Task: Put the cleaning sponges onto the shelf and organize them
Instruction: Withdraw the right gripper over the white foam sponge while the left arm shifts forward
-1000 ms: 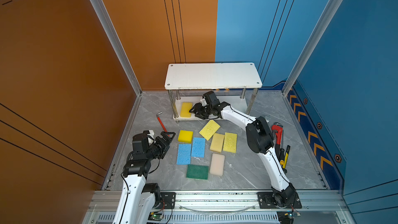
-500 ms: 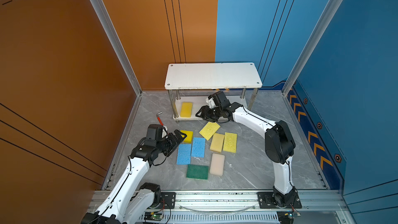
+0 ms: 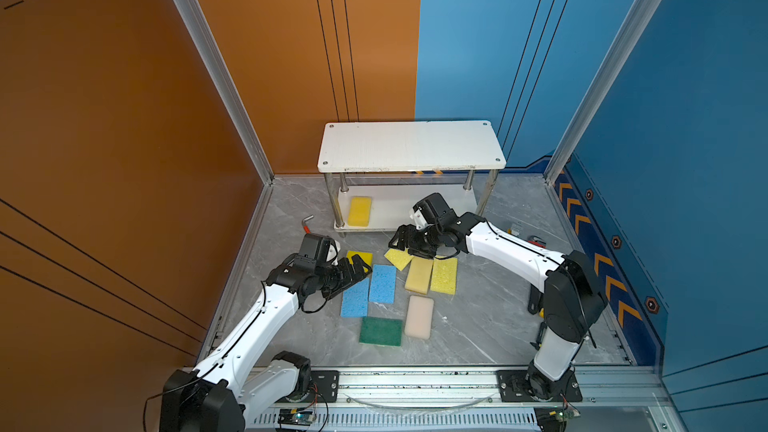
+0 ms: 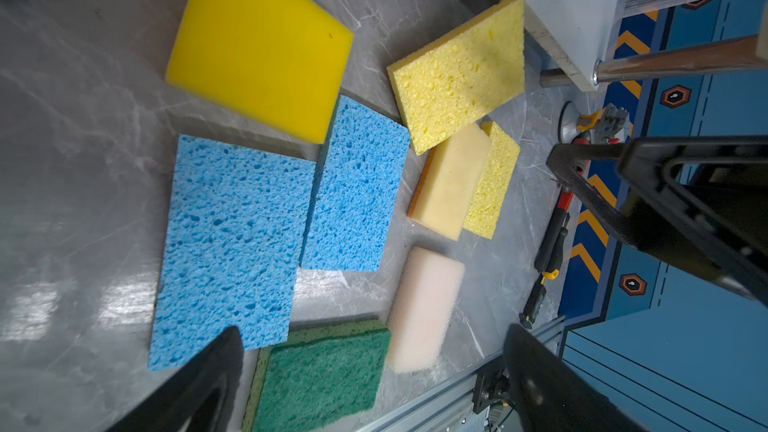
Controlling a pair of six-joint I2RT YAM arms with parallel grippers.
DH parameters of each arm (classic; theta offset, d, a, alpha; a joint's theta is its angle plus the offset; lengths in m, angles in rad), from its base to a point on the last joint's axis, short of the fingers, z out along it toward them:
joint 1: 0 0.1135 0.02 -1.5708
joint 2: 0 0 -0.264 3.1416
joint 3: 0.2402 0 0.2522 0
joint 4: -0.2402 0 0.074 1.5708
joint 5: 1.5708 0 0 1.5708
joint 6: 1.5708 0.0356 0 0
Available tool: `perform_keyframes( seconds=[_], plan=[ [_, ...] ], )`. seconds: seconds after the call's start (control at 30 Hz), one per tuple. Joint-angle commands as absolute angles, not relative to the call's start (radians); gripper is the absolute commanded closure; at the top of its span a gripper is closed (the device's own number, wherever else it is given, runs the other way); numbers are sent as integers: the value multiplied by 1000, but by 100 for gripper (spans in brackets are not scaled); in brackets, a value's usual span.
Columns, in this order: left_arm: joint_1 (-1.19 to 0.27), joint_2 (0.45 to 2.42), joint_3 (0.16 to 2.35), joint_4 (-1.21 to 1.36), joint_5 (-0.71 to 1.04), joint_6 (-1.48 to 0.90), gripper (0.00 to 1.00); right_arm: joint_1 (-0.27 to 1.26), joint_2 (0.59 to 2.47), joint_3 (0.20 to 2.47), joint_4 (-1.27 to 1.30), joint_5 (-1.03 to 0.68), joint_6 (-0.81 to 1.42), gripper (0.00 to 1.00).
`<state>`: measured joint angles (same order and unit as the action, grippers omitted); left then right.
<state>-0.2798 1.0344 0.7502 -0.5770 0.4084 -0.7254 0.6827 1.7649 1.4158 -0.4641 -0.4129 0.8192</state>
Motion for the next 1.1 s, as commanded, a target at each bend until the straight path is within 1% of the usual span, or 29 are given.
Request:
perform_keyframes(
  seconds=[0.0,0.17,0.4,0.57,0.77,0.87,0.97,1.07],
  plan=[
    [-274,1020,765,-636,442,-669,2,669,1701,1412,-529,-362,823,1],
    [-281,1025,755,-634,469,-725,2,629,1631,1390,-623,-369,781,0],
    [-296,973,711,-635,477,-802,2,586,1485,1209,-630,-388,752,0],
    [-367,912,662,-622,408,-872,2,536,1406,1096,-628,-416,707,0],
    [-504,897,617,-537,313,-983,2,492,1346,1012,-622,-471,697,0],
    [-554,925,602,-459,281,-1015,2,484,1314,989,-620,-468,681,0],
    [-583,984,602,-383,291,-1045,2,473,1277,925,-604,-472,701,1],
    [-624,1039,646,-377,278,-1025,2,471,1232,844,-544,-482,737,1]
  ],
)
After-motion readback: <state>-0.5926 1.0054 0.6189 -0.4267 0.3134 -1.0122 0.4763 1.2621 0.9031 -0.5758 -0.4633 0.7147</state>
